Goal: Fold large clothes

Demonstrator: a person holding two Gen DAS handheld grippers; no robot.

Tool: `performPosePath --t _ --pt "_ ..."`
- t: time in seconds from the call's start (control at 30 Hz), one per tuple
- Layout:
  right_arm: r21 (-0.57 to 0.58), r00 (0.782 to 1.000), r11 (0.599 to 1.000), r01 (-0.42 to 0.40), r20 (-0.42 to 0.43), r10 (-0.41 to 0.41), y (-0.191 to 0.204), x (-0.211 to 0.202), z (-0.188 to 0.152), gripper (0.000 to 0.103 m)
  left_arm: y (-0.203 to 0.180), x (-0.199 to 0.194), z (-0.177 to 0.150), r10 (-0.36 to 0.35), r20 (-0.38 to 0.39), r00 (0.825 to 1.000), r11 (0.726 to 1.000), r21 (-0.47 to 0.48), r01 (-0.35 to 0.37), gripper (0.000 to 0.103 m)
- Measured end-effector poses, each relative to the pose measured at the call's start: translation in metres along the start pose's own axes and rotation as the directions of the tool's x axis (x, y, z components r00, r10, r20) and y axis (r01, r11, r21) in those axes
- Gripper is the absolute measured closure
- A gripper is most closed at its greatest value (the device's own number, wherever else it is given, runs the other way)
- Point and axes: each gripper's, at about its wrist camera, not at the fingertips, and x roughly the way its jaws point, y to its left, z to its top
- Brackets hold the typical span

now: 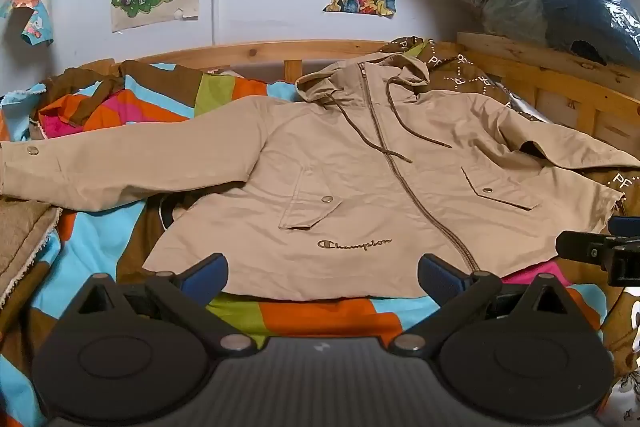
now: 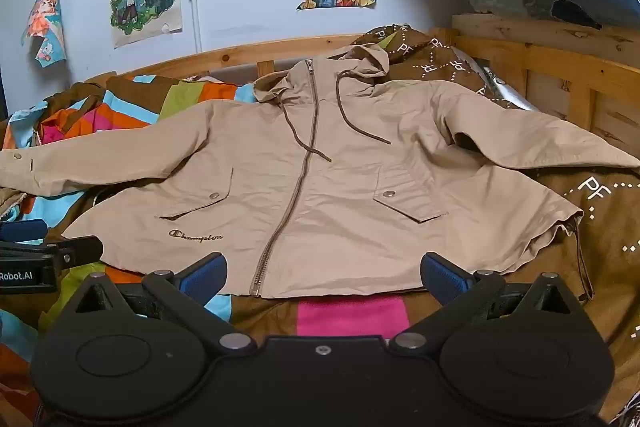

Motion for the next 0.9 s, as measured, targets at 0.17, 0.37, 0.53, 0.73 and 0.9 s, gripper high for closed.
performPosePath --t 0.17,0.37,0.53,0.73,0.9 --pt "0.001 1.000 1.000 -0.002 0.000 0.002 -0.0001 0.0000 -0.0001 0.000 -0.0011 -0.0022 0.0022 -0.002 -0.005 1.000 1.000 0.000 0.002 0.001" --pt "0.002 1.000 1.000 -0.002 0.000 0.002 -0.0002 -0.0003 -0.0002 0.000 -0.0031 -0.0018 0.0031 -0.003 -0.004 1.000 1.000 0.000 0.003 0.001" --pt "0.003 1.000 1.000 -0.003 0.000 0.003 0.0003 -0.0003 -0.0001 0.000 -0.0032 -0.0020 0.0024 -0.004 0.000 1.000 1.000 -0.001 0.004 0.001" --pt "0.004 1.000 1.000 -0.003 0.000 0.003 0.0007 -0.0004 -0.0001 0.000 -0.0027 -0.0019 0.0022 -0.004 0.000 1.000 1.000 -0.001 0.004 0.001" --pt "0.005 1.000 1.000 -0.005 0.000 0.005 0.0008 -0.0004 -0.0003 0.000 -0.0026 -0.0019 0.0020 -0.005 0.000 1.000 1.000 -0.001 0.005 0.001"
